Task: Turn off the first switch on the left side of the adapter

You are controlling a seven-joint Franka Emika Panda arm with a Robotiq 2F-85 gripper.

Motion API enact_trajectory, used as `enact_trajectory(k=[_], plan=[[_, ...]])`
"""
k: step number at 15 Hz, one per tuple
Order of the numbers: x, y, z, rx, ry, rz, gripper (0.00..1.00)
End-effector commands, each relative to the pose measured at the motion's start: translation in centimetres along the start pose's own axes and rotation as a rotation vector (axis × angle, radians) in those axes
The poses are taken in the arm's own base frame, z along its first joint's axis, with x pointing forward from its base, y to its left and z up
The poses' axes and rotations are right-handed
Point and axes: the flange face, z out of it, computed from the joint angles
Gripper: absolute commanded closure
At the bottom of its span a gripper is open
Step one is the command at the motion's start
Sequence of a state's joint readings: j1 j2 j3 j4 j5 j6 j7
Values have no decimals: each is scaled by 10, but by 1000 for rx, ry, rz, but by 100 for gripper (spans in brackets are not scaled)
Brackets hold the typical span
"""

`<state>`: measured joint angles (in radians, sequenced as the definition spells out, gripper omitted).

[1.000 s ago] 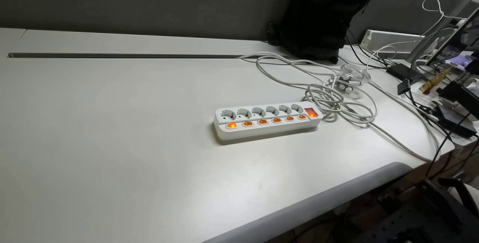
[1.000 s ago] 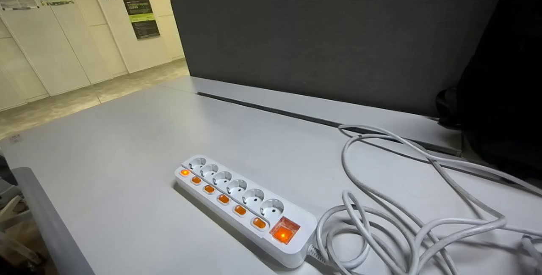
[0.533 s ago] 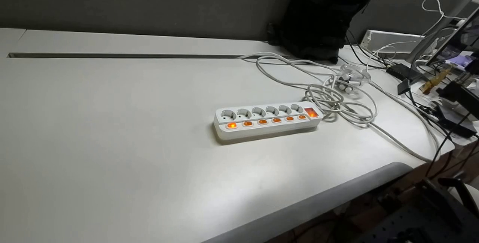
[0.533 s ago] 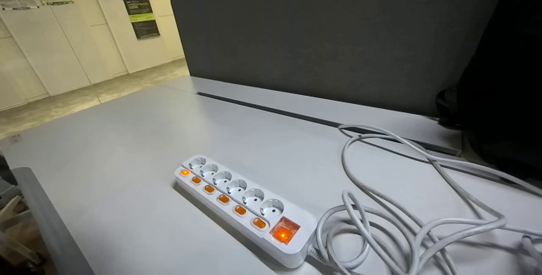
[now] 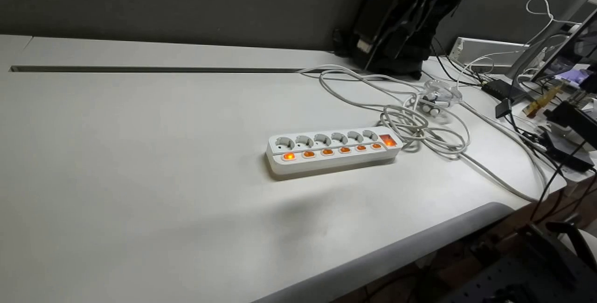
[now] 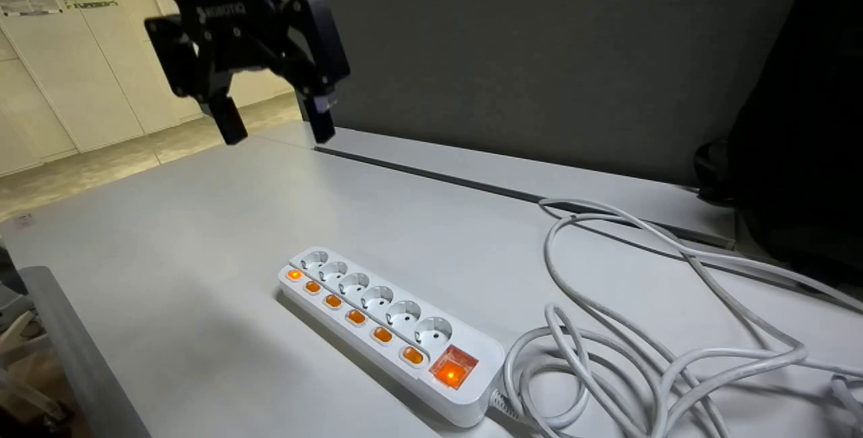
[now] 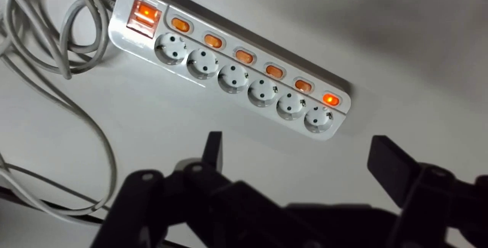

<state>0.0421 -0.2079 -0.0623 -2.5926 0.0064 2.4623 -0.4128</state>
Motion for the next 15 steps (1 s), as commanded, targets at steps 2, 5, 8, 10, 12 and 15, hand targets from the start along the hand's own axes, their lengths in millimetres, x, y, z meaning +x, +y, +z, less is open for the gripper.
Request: enact_trajectory(k=[2,5,8,10,12,15], plan=[[14,-17,45,-47,-27,-37,40],[18,-26,66,-86,2,-24,62],[21,-33,81,-123,44,55,81],[18,-28,86,-153,29,129,95],[14,-36,97,-167,-44,186,100],[10,-36,101,-132,-73,166,99]])
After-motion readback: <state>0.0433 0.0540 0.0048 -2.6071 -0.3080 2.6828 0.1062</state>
